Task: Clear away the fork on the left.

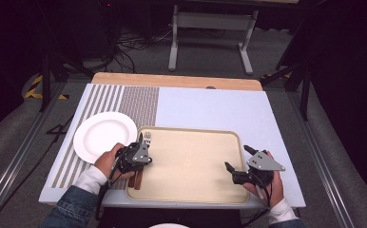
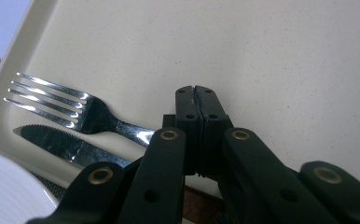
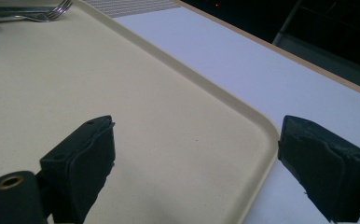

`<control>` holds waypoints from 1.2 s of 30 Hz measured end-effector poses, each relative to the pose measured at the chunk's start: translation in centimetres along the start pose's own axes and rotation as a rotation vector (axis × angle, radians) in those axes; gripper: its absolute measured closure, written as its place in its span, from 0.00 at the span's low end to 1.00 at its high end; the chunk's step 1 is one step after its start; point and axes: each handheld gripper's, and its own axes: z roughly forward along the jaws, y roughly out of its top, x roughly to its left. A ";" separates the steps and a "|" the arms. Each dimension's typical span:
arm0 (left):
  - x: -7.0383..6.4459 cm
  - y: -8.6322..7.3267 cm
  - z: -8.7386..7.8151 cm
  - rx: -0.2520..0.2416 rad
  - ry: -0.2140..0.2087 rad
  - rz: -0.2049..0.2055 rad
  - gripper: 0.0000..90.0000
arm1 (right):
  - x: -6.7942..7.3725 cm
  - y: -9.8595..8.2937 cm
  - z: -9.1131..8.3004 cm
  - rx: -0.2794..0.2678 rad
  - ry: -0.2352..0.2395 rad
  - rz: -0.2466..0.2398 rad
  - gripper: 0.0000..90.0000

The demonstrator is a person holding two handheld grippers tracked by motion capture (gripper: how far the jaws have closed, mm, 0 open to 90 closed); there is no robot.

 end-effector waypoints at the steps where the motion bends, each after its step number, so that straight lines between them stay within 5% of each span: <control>1: 0.0 -0.1 -0.1 0.003 0.001 -0.007 0.99 | 0.0 0.0 0.0 0.000 -0.001 -0.001 0.13; 18: -0.1 -0.4 -0.4 -0.032 -0.001 -0.010 0.96 | 0.0 0.1 -0.1 -0.004 -0.002 -0.008 0.13; 36: -0.2 -0.1 -1.7 -0.142 0.055 0.007 0.90 | 0.0 0.1 -0.1 -0.006 -0.003 -0.009 0.13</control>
